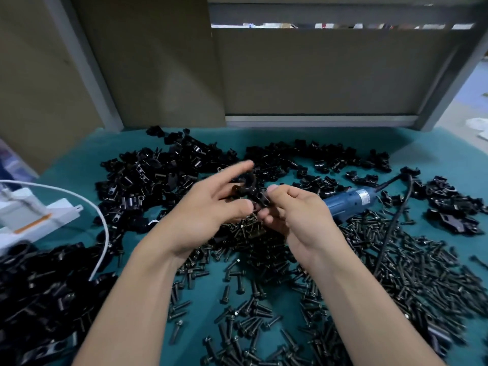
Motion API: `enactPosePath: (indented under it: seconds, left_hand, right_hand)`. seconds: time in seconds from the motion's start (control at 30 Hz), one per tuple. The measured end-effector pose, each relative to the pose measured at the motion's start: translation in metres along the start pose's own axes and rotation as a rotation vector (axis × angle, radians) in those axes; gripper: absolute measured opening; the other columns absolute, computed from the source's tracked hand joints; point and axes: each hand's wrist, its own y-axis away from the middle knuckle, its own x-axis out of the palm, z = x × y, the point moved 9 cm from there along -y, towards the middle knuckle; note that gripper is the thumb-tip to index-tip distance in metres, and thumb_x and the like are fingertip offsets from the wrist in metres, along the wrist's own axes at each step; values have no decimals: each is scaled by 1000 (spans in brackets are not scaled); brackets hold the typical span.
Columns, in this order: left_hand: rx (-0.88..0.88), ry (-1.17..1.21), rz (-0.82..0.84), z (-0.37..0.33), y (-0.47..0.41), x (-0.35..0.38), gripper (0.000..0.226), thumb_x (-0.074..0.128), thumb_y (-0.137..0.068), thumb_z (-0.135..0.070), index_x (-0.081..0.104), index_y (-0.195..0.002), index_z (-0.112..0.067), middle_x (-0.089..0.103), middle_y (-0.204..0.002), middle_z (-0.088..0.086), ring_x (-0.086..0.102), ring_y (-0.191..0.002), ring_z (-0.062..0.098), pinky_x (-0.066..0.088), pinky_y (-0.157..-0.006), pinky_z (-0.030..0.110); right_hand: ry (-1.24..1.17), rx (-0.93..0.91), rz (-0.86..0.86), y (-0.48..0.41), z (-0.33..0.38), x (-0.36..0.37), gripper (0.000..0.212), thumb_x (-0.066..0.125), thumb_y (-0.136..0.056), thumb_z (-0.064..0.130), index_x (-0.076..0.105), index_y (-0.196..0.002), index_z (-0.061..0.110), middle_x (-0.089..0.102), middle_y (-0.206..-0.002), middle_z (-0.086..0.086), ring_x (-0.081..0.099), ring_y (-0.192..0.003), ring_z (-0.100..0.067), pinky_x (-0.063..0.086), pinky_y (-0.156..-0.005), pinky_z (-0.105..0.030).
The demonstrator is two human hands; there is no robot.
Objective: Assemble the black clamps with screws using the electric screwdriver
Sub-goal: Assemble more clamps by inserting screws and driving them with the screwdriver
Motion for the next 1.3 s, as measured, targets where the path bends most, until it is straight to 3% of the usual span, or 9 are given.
enactPosePath:
  seconds: [0.23,0.47,0.57,0.73,0.8,0.9,1.03,1.2,1.3]
  left_hand:
    - [91,30,-352,-4,0,-12,45,83,-81,3,83,-99,-37,77,-95,5,70,-85,11,57,-81,26]
    - [37,116,93,-19,10,9,29,60,-104,-9,75,-124,-23,76,-88,7,71,-77,21,59,-78,26]
    - [96,-56,21,-27,10,4,28,54,-107,-11,79,-109,-24,75,-82,2,68,-70,16,57,-76,31]
    - [70,-30,-476,-24,12,-38,28,49,-108,-8,73,-95,-19,81,-88,0,76,-77,12,55,-63,20]
    - [44,123,-565,-17,17,-55,28,47,-108,-7,70,-96,-16,80,-86,4,73,-66,15,53,-56,20]
    - [36,156,-583,-13,20,-64,29,46,-108,-5,69,-94,-15,80,-85,5,71,-63,15,53,-57,22]
    - [22,124,-536,-10,16,-58,27,48,-107,-4,70,-94,-14,80,-87,7,71,-63,16,51,-56,22]
    - [17,100,-492,-5,12,-53,27,49,-105,-4,71,-94,-15,80,-89,9,69,-62,17,49,-54,22]
    - [16,74,-492,-2,12,-54,27,49,-104,-2,71,-93,-14,80,-86,9,65,-59,15,45,-50,20]
  right_hand:
    - [-105,6,261,9,1,28,25,59,-104,14,67,-116,-6,74,-97,-18,71,-79,-23,62,-70,-31]
    - [28,-94,321,16,12,33,19,56,-105,10,72,-105,-1,68,-70,-7,60,-57,-13,52,-53,-22]
    - [53,-93,328,21,14,42,19,59,-104,12,77,-111,15,73,-77,-7,64,-57,-16,53,-51,-25]
    - [965,-439,-102,21,27,28,20,60,-98,15,75,-97,27,74,-80,2,66,-63,-19,61,-67,-40]
    - [1303,-480,-14,27,8,47,34,62,-91,3,73,-112,28,70,-94,2,58,-74,-15,57,-83,-34]
    - [1584,-625,231,33,-31,77,52,59,-90,7,58,-139,23,66,-123,0,50,-110,-25,22,-121,-40]
    - [1637,-670,218,31,-40,83,38,61,-90,17,52,-126,22,68,-112,-1,53,-119,-27,-3,-125,-39]
    - [1527,-718,208,36,-38,87,34,65,-84,10,53,-114,22,65,-95,2,54,-102,-25,16,-125,-36]
    - [1235,-628,125,31,-16,71,44,62,-84,-5,56,-106,32,59,-88,6,55,-88,-20,47,-84,-33]
